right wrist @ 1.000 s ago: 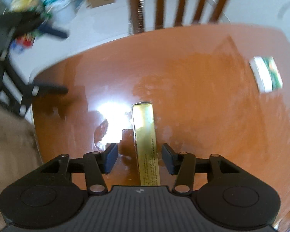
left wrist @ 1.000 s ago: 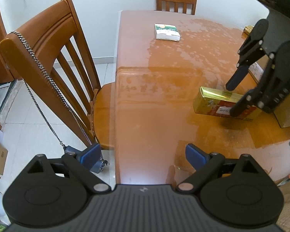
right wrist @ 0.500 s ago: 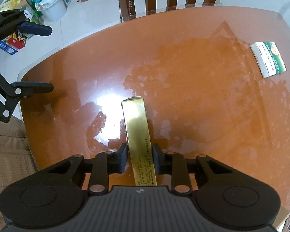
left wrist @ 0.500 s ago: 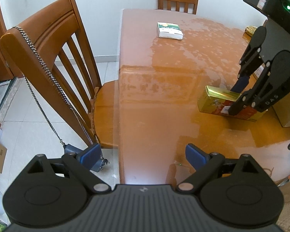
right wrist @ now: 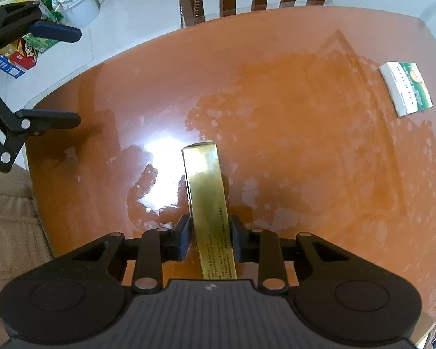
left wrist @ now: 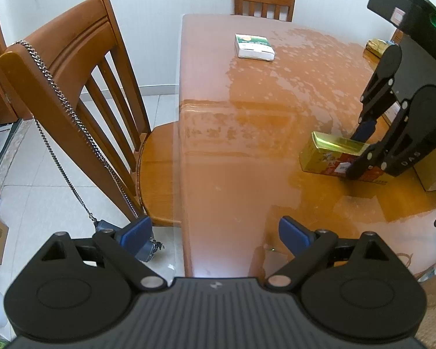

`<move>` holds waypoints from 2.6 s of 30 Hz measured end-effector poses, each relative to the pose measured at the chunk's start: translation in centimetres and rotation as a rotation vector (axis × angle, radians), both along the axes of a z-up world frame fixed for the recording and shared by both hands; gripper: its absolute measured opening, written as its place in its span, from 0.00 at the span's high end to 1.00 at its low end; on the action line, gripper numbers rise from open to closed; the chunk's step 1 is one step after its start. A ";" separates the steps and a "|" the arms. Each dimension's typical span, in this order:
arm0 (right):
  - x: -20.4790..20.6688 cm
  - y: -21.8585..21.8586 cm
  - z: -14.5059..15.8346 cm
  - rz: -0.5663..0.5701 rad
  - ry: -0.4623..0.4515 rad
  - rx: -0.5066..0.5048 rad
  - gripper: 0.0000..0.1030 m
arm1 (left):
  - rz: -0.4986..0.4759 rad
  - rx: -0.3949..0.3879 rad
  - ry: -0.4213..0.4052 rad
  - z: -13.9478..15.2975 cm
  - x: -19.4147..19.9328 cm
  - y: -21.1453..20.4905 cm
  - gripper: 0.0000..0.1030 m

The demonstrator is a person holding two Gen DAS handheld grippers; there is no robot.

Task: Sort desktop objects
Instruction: 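Carry the held gold box with the right gripper along the table, then raise the gold box higher with the right gripper toward the cardboard box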

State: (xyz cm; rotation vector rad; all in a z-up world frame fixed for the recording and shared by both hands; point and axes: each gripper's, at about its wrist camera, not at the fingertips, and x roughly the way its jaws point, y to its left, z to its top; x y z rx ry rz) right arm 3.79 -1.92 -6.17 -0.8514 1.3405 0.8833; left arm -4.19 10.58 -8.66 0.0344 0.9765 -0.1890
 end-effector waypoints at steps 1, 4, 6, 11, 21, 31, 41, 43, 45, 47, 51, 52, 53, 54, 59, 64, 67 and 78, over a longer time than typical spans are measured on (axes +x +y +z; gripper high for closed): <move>0.0 -0.2 0.1 0.002 0.004 -0.001 0.68 | 0.000 0.000 0.000 0.0 0.0 0.0 0.08; -0.1 -0.3 0.0 -0.003 0.012 -0.004 0.69 | -0.001 0.000 0.000 0.0 0.1 0.1 0.08; -0.1 -0.4 0.1 -0.005 0.010 -0.008 0.69 | -0.003 0.000 -0.002 0.0 0.1 0.1 0.08; -0.3 -0.7 0.6 -0.010 0.026 -0.001 0.73 | -0.010 -0.002 -0.004 0.0 0.2 0.1 0.08; -0.6 -1.9 1.6 -0.027 0.001 -0.001 0.70 | -0.015 -0.003 -0.005 0.0 0.2 -0.1 0.08; -1.5 -3.1 3.8 -0.054 0.042 0.072 0.31 | -0.021 -0.003 0.002 -0.1 0.5 -0.5 0.08; -2.8 -3.9 7.4 -0.077 -0.170 0.180 0.24 | -0.028 -0.009 -0.003 -0.1 0.7 -0.9 0.08; -3.5 -4.0 7.7 -0.012 -0.276 0.235 0.24 | -0.025 -0.010 -0.004 -0.1 0.7 -0.9 0.08; -3.9 -4.0 7.6 0.043 -0.337 0.259 0.22 | -0.020 -0.014 -0.003 -0.1 0.7 -0.9 0.08; -3.1 -3.7 7.3 0.010 -0.254 0.189 0.19 | -0.015 -0.016 -0.001 -0.1 0.7 -0.8 0.08; -2.6 -3.1 6.2 0.007 -0.137 0.126 0.19 | -0.006 -0.015 0.003 -0.2 0.7 -0.7 0.08; -2.8 -2.8 5.8 0.028 -0.130 0.109 0.19 | -0.004 -0.014 0.006 -0.2 0.7 -0.7 0.08; -3.0 -2.6 5.4 0.045 -0.130 0.089 0.19 | 0.000 -0.014 0.006 -0.3 0.7 -0.7 0.08; -3.1 -2.3 5.1 0.062 -0.129 0.072 0.19 | 0.004 -0.015 0.007 -0.3 0.7 -0.6 0.08; -3.0 -2.5 3.3 0.064 -0.103 0.065 0.19 | 0.025 -0.015 0.009 -0.3 0.6 -0.3 0.08; -2.0 -2.3 1.8 0.062 -0.059 0.049 0.18 | 0.050 -0.018 0.018 -0.5 0.4 0.2 0.08; -1.0 -2.2 1.4 0.023 -0.039 0.045 0.18 | 0.058 -0.016 0.025 -0.7 0.3 0.4 0.08; -0.6 -2.1 0.1 0.039 0.037 -0.009 0.73 | 0.063 -0.020 0.028 -0.8 0.5 0.3 0.08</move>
